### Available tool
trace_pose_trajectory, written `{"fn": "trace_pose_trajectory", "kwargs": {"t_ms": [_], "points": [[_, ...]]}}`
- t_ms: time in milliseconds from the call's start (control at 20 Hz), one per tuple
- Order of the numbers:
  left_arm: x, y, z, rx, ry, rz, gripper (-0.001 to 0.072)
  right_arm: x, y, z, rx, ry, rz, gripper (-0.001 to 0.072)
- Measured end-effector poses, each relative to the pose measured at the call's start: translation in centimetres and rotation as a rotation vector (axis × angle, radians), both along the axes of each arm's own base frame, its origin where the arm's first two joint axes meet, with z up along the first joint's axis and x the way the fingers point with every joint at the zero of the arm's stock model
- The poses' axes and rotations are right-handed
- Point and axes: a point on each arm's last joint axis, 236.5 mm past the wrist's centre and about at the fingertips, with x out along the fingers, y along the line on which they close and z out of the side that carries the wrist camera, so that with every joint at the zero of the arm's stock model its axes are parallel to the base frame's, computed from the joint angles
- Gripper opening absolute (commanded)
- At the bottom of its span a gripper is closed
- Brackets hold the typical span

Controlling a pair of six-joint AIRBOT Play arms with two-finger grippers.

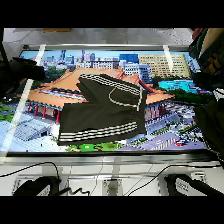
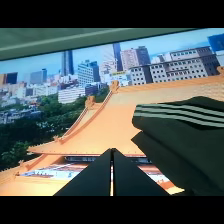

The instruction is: Fold the clothes and pants, and hang the long-sleeved shirts on hangers.

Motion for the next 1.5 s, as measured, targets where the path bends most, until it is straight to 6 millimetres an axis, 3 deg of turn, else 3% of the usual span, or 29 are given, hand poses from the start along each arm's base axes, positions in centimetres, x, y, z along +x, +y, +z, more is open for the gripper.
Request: {"fn": "trace_pose_trajectory", "kwargs": {"t_ms": [450,600,700,850,1050,1150,1300,1400,1500], "points": [[0.0,0.0,0.0,-0.001,0.000,0.000,0.0009,0.2,0.0,0.2,-0.001,-0.013,0.002,0.0018],[-0.4,0.1,-0.1,-0.003,0.010,0.001,0.0010,-0.7,0.7,-0.1,-0.002,0.008,0.049,0.0018],[-1.6,0.6,-1.1,0.001,0.073,0.017,0.0010,-2.0,1.7,-0.7,-0.007,0.023,0.120,0.0018],[-4.4,2.0,-3.1,0.008,0.176,0.057,0.0010,-5.2,3.7,-3.5,-0.003,0.068,0.250,0.0018],[-9.1,3.3,-6.8,-0.030,0.264,0.106,0.0010,-11.0,7.8,-9.8,0.109,0.159,0.380,0.0019],[-11.1,3.7,-8.9,-0.040,0.297,0.121,0.0010,-12.7,9.5,-12.4,0.176,0.174,0.405,0.0018],[-12.8,4.0,-11.5,-0.045,0.341,0.134,0.0034,-12.2,10.7,-14.4,0.235,0.127,0.383,0.0019],[-13.6,4.2,-13.0,-0.044,0.381,0.142,0.0197,-11.4,10.8,-15.8,0.266,0.126,0.346,0.0019],[-14.1,4.2,-14.5,-0.045,0.416,0.150,0.0242,-10.9,10.9,-17.8,0.308,0.164,0.315,0.0017]]}}
